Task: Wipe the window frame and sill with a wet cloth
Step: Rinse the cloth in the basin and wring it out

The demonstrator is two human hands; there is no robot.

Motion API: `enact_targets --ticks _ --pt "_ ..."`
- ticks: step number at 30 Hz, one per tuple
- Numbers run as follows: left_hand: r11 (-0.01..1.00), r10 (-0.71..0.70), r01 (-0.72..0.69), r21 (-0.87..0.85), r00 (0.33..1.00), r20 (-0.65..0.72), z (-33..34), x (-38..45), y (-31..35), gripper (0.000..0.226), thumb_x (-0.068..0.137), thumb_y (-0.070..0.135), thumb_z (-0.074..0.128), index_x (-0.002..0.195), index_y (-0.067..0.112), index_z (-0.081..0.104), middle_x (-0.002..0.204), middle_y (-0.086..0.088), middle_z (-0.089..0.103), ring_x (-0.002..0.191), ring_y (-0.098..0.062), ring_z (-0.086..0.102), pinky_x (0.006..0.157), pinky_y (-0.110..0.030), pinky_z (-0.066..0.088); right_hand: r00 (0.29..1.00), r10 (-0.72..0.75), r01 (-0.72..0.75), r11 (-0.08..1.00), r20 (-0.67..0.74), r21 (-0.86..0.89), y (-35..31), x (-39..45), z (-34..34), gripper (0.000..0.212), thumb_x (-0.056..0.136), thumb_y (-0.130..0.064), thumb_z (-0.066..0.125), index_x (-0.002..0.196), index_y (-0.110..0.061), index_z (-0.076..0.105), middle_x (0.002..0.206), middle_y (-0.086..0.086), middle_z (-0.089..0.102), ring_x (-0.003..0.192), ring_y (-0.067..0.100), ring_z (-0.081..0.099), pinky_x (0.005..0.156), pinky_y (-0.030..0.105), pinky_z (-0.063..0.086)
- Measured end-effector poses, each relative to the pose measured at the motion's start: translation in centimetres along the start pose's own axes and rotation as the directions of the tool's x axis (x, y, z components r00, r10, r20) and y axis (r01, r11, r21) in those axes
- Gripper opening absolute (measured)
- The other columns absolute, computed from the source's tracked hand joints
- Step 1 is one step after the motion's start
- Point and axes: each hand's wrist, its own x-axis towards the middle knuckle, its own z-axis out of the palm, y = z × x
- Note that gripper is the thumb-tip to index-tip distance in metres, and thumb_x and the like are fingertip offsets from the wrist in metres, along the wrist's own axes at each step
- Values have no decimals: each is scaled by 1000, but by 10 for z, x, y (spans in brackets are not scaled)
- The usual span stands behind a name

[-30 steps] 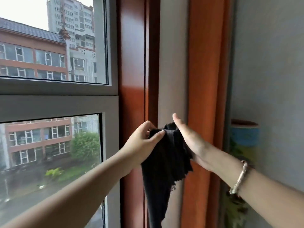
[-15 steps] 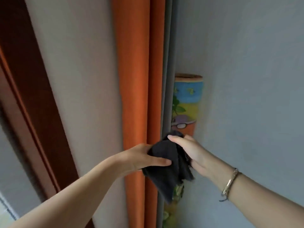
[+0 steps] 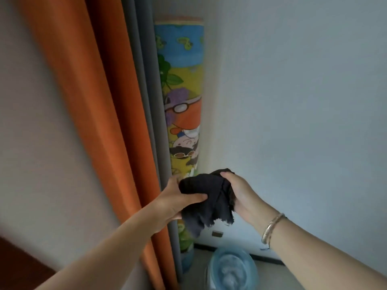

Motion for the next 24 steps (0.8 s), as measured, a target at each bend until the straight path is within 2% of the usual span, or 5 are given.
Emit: enact_targets --ticks 3,6,12,20,24 --pt "969 32 -28 244 999 -12 17 19 -25 118 51 35 91 143 32 17 135 0 40 123 -22 47 102 -44 45 997 39 -35 998 -65 50 18 13 -17 25 96 -25 48 107 -9 63 103 16 68 86 26 65 64 31 51" --pt "870 77 -76 487 997 19 35 41 -63 103 55 43 88 138 31 28 131 2 34 122 -17 43 102 -30 40 991 106 -96 989 -84 113 47 32 -41 24 96 -26 47 99 -9 63 94 13 68 83 24 63 68 32 50" --pt "848 57 -140 511 983 175 73 100 -157 34 80 20 73 113 18 62 110 5 64 106 -8 58 92 -22 43 975 196 -167 960 -109 226 124 95 -99 23 96 -20 47 102 -2 60 97 17 60 96 28 57 87 37 46" --pt "871 -32 -55 487 985 169 134 180 -245 27 90 6 58 85 31 67 75 18 68 70 6 61 76 -19 47 935 309 -267 937 -177 226 200 184 -191 17 92 -17 50 87 -6 62 99 20 64 103 34 61 99 45 46" --pt "882 -67 -13 471 986 153 153 210 -287 23 93 7 53 99 19 71 84 -1 72 73 0 63 74 -17 47 899 389 -350 914 -201 206 236 219 -223 20 90 -20 53 89 -5 65 97 21 67 92 33 63 87 42 52"
